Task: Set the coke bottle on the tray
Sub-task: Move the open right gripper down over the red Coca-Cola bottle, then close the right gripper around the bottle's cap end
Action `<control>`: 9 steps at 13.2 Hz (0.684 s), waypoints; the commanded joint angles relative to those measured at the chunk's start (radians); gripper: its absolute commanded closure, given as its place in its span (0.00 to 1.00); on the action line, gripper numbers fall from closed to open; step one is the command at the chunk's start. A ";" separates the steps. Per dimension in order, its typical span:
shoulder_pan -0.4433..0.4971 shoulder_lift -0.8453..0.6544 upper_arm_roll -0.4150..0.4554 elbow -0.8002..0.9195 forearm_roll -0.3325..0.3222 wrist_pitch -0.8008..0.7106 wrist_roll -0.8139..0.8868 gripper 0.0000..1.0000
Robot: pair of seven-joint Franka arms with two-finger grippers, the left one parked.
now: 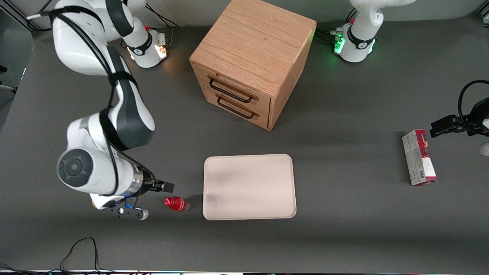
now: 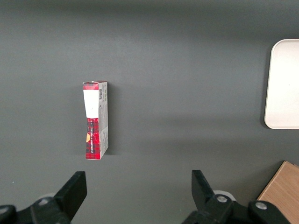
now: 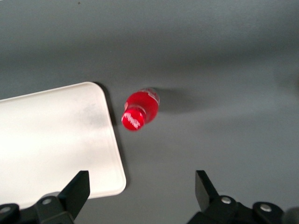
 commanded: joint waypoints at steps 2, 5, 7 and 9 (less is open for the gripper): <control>0.003 0.091 0.001 0.052 -0.018 0.070 0.025 0.01; 0.003 0.125 0.003 0.052 -0.044 0.097 0.022 0.01; 0.005 0.133 0.003 0.052 -0.053 0.108 0.023 0.01; 0.010 0.139 0.003 0.054 -0.054 0.116 0.025 0.01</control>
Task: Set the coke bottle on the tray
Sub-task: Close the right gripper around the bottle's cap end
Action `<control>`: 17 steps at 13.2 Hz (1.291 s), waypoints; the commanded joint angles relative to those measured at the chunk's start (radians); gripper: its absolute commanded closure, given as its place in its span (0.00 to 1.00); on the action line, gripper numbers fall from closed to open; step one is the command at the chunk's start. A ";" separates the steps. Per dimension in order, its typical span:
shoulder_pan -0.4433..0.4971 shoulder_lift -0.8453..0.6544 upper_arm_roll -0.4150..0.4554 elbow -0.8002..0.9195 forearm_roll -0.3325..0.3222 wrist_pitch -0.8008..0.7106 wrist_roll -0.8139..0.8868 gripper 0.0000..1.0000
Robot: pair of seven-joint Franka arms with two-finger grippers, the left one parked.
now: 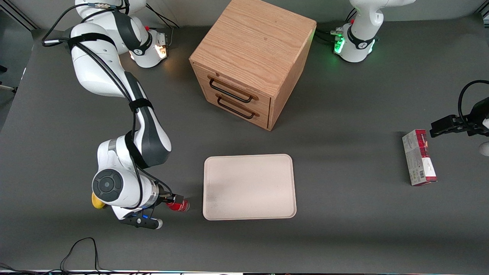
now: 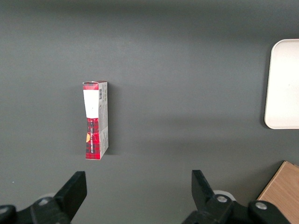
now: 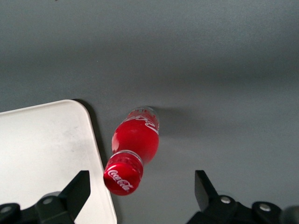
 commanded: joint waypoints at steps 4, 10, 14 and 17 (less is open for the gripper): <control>0.008 0.039 0.001 0.041 -0.022 0.058 0.023 0.02; 0.006 0.047 0.003 0.041 -0.022 0.077 0.021 0.45; 0.002 0.045 0.016 0.040 -0.013 0.054 0.072 1.00; -0.003 0.042 0.030 0.040 -0.013 0.046 0.078 1.00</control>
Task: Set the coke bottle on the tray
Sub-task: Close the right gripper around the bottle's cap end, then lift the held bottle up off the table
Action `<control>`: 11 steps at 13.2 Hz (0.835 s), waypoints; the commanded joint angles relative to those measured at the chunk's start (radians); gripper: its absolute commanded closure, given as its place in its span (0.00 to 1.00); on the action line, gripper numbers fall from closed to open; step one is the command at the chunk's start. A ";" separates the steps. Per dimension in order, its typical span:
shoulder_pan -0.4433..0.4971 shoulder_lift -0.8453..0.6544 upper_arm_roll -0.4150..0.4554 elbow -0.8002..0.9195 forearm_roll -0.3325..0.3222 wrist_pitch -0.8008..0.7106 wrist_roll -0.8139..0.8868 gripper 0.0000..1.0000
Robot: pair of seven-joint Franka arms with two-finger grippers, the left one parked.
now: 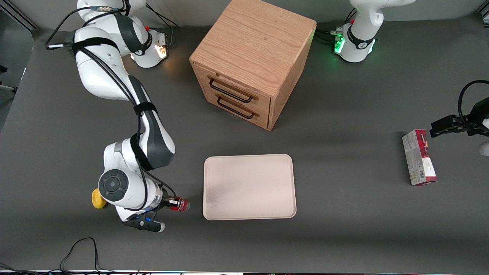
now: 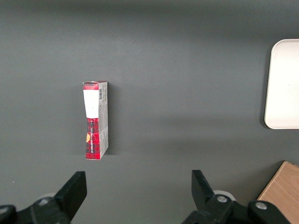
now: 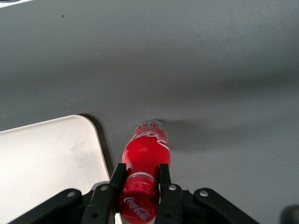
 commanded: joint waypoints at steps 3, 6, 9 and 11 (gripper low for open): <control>-0.007 -0.012 0.026 0.042 -0.010 -0.108 0.035 1.00; -0.033 -0.098 0.044 0.042 -0.008 -0.246 0.033 1.00; -0.037 -0.196 0.044 0.039 -0.007 -0.415 0.020 1.00; -0.039 -0.276 0.041 0.027 -0.005 -0.519 -0.031 1.00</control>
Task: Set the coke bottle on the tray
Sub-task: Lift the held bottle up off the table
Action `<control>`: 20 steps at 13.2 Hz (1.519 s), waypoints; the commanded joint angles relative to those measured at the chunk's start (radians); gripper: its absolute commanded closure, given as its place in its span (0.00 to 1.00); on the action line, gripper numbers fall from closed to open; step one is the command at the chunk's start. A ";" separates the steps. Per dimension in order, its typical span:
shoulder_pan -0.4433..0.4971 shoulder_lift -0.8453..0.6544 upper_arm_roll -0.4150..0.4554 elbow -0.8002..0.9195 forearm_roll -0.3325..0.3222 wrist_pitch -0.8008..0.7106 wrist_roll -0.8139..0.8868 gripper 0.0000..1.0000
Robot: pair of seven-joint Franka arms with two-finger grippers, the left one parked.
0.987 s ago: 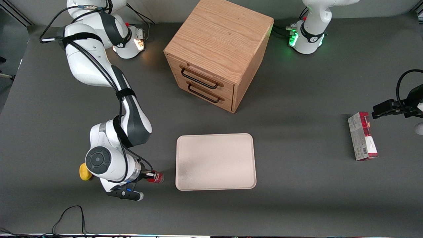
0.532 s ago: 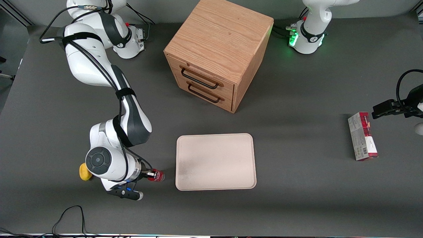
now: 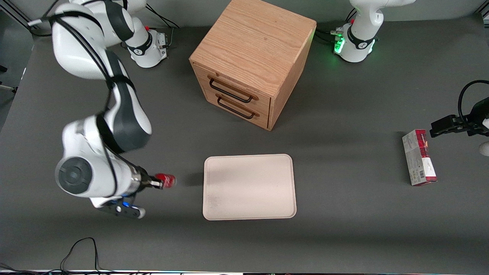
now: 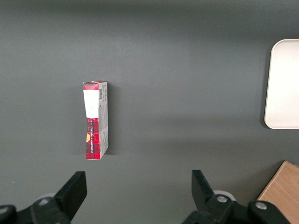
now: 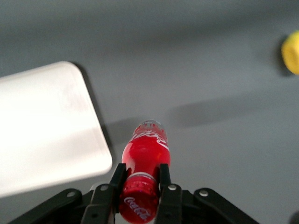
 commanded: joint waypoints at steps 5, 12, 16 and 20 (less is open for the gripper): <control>-0.003 -0.490 0.004 -0.476 -0.002 -0.077 -0.097 1.00; 0.005 -0.840 -0.012 -0.908 0.001 0.076 -0.190 1.00; 0.063 -0.667 -0.003 -0.744 0.018 0.076 -0.062 1.00; 0.173 -0.421 -0.003 -0.473 0.031 0.080 0.150 1.00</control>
